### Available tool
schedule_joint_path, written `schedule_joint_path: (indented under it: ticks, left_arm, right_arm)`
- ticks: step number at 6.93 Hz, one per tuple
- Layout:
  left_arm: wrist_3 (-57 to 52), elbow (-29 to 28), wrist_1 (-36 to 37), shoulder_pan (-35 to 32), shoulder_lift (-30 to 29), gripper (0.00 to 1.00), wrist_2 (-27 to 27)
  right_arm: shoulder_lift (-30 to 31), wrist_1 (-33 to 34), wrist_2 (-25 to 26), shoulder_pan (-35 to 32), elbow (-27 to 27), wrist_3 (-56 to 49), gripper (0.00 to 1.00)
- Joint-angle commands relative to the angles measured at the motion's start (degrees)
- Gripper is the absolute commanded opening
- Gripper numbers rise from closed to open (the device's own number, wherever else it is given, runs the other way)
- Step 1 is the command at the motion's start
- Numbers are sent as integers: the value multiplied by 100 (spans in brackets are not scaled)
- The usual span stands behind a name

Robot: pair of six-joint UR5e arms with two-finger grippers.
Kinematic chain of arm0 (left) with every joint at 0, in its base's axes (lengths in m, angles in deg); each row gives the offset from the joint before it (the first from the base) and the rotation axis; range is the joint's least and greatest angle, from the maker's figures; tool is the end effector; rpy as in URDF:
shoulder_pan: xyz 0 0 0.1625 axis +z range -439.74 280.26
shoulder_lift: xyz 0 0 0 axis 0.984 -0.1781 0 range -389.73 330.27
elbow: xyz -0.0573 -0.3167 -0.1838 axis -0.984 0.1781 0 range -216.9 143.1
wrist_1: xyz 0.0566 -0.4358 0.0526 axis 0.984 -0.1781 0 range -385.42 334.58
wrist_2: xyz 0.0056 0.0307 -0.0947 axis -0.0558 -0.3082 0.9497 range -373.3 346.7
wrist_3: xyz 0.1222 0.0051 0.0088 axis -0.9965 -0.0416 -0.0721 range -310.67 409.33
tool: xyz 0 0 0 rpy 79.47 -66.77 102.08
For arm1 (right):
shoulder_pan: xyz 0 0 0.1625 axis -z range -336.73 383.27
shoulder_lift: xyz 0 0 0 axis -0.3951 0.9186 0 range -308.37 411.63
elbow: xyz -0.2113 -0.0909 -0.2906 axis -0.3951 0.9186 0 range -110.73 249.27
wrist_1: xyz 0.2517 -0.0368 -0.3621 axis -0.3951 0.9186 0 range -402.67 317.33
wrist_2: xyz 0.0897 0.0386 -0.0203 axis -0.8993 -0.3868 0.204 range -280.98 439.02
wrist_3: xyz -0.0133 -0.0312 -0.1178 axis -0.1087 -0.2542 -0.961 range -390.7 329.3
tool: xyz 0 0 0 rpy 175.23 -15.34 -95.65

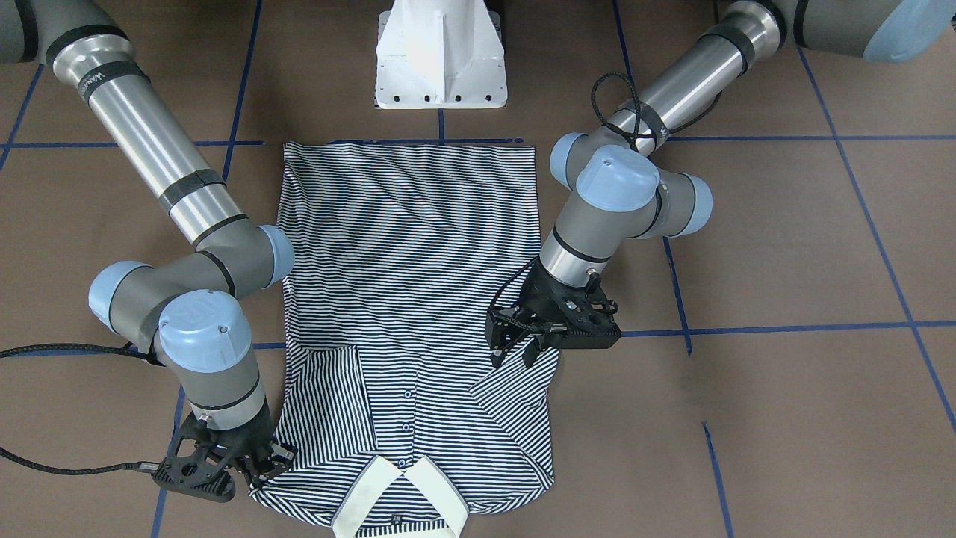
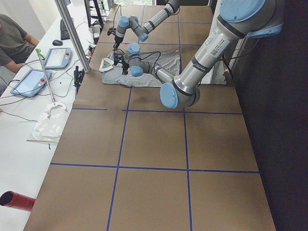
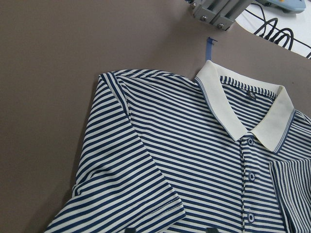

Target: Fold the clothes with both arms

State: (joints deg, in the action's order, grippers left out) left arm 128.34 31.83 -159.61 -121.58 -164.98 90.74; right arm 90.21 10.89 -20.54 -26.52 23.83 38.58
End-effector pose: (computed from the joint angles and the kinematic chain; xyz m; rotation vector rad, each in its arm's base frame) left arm 0.5242 -0.6084 0.2036 0.3349 1.1605 -0.3261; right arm -0.4716 -0.7329 0.3628 0.3079 -0.7127 0.4190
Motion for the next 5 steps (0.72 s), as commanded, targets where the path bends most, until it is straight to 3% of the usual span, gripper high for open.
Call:
schedule_joint_path:
  ticks: [1, 3, 5]
  left_arm:
    - [-9, 0, 7, -9, 7, 58, 3]
    - [-61, 323, 86, -52, 85, 57, 107]
    - [-96, 936, 69, -350, 601, 56, 748]
  right_arm:
    - [53, -12, -498, -318, -44, -377, 100]
    - [1032, 31, -1011, -444, -1652, -320, 100]
    - [2087, 58, -1512, -322, -3253, 816, 100]
